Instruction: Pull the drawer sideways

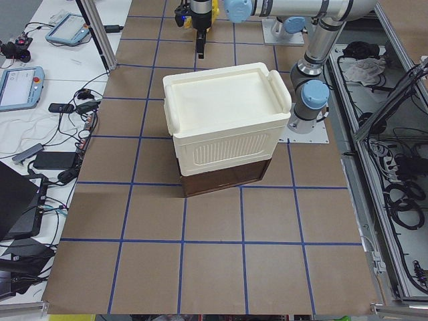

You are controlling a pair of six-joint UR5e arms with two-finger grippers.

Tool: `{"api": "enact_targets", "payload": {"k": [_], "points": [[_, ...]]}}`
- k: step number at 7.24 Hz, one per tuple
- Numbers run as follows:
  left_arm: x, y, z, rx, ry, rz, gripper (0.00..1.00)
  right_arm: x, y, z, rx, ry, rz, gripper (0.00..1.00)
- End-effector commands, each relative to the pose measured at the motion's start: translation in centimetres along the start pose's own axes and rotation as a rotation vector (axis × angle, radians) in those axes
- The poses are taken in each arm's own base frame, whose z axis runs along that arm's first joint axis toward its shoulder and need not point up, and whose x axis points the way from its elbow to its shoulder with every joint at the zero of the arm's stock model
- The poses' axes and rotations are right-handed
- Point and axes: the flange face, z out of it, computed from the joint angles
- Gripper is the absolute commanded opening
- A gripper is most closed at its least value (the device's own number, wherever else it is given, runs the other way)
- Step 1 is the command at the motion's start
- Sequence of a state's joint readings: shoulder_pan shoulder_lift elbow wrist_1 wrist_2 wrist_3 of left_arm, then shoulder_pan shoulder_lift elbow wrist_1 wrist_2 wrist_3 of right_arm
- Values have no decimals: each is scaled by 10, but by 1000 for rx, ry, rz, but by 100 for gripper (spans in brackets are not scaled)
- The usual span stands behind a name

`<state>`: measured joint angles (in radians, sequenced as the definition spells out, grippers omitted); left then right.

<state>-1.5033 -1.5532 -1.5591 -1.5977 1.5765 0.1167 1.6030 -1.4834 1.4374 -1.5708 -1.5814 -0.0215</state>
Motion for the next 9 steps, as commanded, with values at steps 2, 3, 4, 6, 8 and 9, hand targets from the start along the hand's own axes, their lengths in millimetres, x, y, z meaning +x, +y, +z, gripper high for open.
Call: {"api": "enact_targets", "payload": {"k": [2,3,4,6,8,9], "points": [[0,0,1,-1,-2,0,100,0,0,0,0,-1,0,100],[0,2,-1,2,-2,0,100,0,0,0,0,0,0,100],[0,3,-2,3,-4,1,100,0,0,0,0,-1,0,100],[-1,2,-3,5,-4,0,100,0,0,0,0,-1,0,100],[-2,5,-6,6,-4,-2,100,0,0,0,0,-1,0,100],[-2,7,-6,5,-3,-2,100,0,0,0,0,-1,0,100]]}}
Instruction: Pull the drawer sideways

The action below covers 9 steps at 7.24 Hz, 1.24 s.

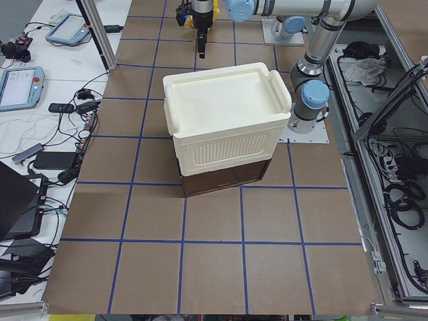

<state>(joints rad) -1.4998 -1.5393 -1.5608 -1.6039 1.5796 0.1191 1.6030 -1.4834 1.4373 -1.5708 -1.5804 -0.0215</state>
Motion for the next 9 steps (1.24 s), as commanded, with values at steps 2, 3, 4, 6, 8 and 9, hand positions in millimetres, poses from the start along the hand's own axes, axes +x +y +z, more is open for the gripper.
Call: {"api": "enact_targets", "payload": {"k": [2,3,4,6,8,9], "points": [[-2,1,-1,1,0,9,100,0,0,0,0,0,0,100],[-2,1,-2,-1,1,9,100,0,0,0,0,1,0,100],[-3,1,-1,-2,1,7,100,0,0,0,0,0,-2,100],[-2,0,0,-3,3,7,100,0,0,0,0,0,0,100],[-5,-3,4,-14,9,3,100,0,0,0,0,1,0,100],[-5,-4,1,-5,2,3,100,0,0,0,0,0,0,100]]}}
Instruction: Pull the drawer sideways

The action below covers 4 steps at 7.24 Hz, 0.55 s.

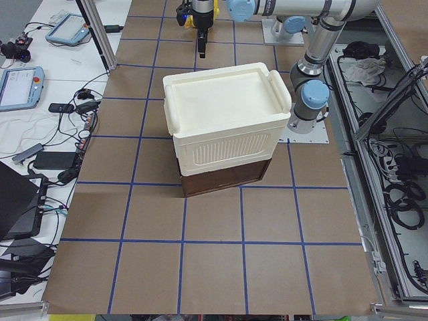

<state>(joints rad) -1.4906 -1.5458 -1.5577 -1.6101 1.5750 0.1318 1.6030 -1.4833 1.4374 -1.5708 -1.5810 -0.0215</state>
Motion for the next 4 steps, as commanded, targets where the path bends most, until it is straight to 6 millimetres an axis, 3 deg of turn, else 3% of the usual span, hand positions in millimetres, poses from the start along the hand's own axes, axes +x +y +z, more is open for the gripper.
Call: {"api": "enact_targets", "payload": {"k": [1,4], "points": [[-2,-2,-4,14,-5,-3,100,0,0,0,0,-1,0,100],[-3,-6,-2,39,-10,-4,100,0,0,0,0,0,-2,100]]}}
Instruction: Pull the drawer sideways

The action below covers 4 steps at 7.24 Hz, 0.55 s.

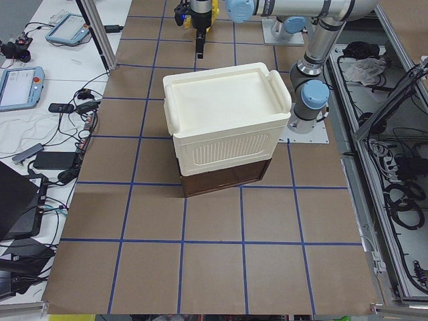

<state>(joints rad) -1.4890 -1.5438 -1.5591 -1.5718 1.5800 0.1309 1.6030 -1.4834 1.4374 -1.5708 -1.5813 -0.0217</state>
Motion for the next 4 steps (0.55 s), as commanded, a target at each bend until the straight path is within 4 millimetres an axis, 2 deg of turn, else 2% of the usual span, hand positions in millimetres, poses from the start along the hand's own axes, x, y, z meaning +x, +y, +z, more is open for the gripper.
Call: {"api": "enact_targets", "payload": {"k": [1,2,3,4], "points": [[-20,-8,8,-4,2,-38,100,0,0,0,0,-1,0,100],[-27,-10,25,-35,10,-53,100,0,0,0,0,-1,0,100],[-25,-7,51,-82,5,-92,100,0,0,0,0,-1,0,100],[-31,-12,69,-66,-90,-169,100,0,0,0,0,-1,0,100]]}}
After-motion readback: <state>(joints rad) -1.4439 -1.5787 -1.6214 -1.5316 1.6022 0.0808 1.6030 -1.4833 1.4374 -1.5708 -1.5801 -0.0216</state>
